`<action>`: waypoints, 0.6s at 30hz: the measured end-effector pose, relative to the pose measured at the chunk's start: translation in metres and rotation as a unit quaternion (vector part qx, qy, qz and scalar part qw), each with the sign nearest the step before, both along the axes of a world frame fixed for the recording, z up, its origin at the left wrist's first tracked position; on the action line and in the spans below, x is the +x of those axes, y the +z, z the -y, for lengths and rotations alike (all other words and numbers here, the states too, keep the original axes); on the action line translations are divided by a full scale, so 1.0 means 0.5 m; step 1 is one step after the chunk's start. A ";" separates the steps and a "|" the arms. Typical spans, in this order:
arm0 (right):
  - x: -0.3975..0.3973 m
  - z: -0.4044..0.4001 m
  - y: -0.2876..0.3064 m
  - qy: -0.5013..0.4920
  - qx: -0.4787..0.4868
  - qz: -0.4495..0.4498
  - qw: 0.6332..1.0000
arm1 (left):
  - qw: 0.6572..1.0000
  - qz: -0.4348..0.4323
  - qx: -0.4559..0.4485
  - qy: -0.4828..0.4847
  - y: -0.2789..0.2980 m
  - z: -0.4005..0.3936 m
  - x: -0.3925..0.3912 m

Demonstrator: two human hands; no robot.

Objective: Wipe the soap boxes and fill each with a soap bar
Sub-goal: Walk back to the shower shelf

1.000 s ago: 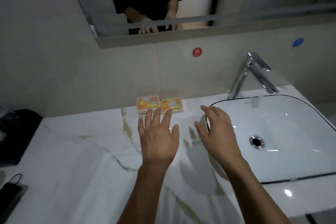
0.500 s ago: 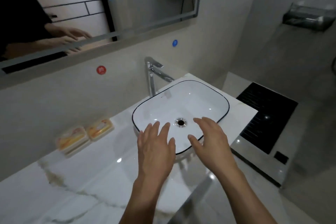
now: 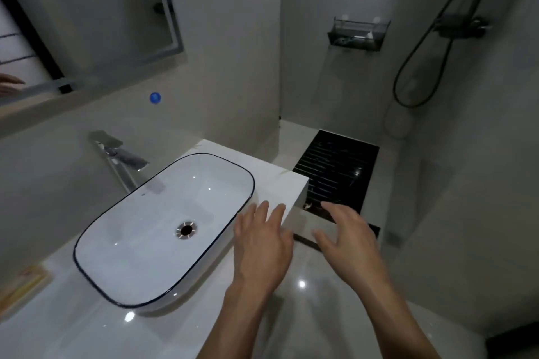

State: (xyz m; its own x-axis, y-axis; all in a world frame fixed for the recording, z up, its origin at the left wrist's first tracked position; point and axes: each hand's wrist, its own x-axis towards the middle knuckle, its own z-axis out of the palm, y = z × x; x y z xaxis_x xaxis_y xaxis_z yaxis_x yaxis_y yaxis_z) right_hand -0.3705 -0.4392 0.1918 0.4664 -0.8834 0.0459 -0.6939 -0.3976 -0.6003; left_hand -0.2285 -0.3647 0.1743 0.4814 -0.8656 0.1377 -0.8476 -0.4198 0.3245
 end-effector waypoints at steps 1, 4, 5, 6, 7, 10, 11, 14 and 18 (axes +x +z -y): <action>-0.022 0.027 0.000 -0.006 0.001 -0.002 1.000 | 1.000 -0.005 -0.004 -0.004 0.001 0.028 -0.022; -0.083 0.107 0.000 -0.019 0.005 -0.005 1.000 | 1.000 -0.012 -0.011 -0.011 0.001 0.109 -0.079; -0.102 0.128 0.000 -0.021 0.006 -0.011 1.000 | 1.000 -0.016 -0.013 -0.014 0.001 0.132 -0.097; -0.121 0.148 -0.001 -0.023 0.007 -0.016 1.000 | 0.999 -0.023 -0.016 -0.017 0.000 0.154 -0.114; -0.139 0.166 -0.002 -0.027 0.009 -0.019 0.999 | 0.999 -0.029 -0.017 -0.020 0.001 0.176 -0.129; -0.186 0.218 -0.006 -0.043 0.018 -0.016 0.999 | 0.999 -0.029 -0.008 -0.028 -0.003 0.239 -0.164; -0.198 0.234 -0.009 -0.047 0.023 -0.014 0.999 | 0.999 -0.027 -0.006 -0.033 -0.005 0.259 -0.172; -0.221 0.285 -0.020 -0.053 0.038 -0.016 0.998 | 0.998 -0.024 0.010 -0.050 -0.013 0.314 -0.182; -0.224 0.358 -0.038 -0.055 0.048 -0.030 0.997 | 0.997 -0.027 0.011 -0.064 -0.020 0.394 -0.181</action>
State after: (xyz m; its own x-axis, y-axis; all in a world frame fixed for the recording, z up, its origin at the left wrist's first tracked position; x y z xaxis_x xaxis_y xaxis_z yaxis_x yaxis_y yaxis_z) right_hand -0.4826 -0.6181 0.1730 0.3666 -0.9280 -0.0663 -0.7655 -0.2603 -0.5885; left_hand -0.3190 -0.5616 0.1642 0.3723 -0.9233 0.0943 -0.8763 -0.3162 0.3636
